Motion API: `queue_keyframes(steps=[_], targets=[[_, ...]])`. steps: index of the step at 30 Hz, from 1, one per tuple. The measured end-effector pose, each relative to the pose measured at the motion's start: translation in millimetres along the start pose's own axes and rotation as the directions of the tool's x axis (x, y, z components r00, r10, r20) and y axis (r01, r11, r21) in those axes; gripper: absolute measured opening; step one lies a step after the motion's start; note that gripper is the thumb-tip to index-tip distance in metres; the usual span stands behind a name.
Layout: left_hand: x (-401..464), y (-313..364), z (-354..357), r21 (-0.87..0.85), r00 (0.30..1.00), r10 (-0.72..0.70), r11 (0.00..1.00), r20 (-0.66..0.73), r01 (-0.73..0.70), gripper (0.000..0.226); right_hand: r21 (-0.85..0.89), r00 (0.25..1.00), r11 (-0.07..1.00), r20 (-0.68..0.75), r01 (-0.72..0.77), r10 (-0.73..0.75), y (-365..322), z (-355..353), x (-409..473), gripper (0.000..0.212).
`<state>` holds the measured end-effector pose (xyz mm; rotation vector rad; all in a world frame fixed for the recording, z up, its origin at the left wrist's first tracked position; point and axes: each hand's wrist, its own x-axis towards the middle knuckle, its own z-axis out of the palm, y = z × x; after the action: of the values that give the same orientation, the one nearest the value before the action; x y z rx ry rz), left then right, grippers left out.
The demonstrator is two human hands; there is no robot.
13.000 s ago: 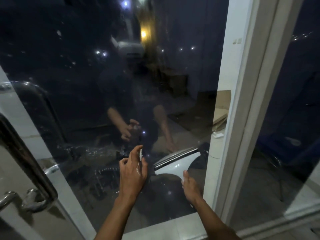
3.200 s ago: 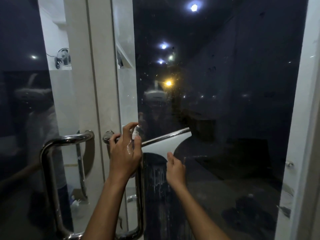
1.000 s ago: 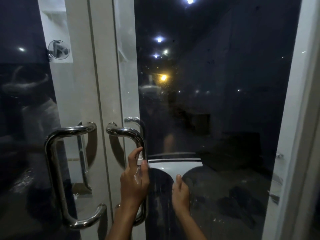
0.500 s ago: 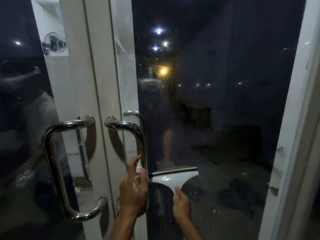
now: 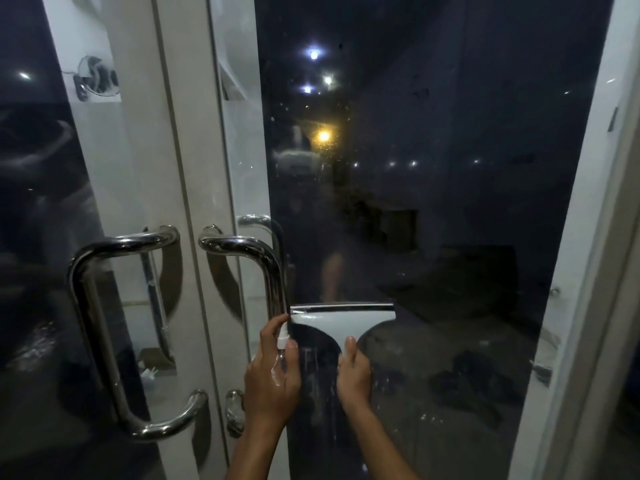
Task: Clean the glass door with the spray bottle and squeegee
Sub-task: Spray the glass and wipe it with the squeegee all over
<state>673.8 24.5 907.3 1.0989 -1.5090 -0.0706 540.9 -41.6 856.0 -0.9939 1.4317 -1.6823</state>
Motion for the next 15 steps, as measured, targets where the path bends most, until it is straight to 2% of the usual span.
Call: queue_keyframes(steps=[4,7,12,15], targets=[[-1,-9,1,0.006,1.0,-0.002,1.0,-0.006,0.002,0.036,-0.188,0.988,0.97,-0.043,-0.153,0.148,53,-20,-3,0.051],[-3,-11,3,0.002,1.0,0.023,1.0,-0.005,-0.023,0.036,-0.213,0.979,0.956,-0.034,-0.203,0.2,79,-31,-8,0.055],[-8,-12,13,-0.024,1.0,0.02,1.0,0.024,-0.02,0.036,-0.23,0.995,0.969,-0.041,-0.094,0.087,68,-34,-8,0.055],[-8,-14,19,-0.022,0.999,0.001,1.0,0.045,0.0,0.036,-0.079,1.0,0.997,-0.011,0.017,-0.018,23,-22,-2,0.055]])
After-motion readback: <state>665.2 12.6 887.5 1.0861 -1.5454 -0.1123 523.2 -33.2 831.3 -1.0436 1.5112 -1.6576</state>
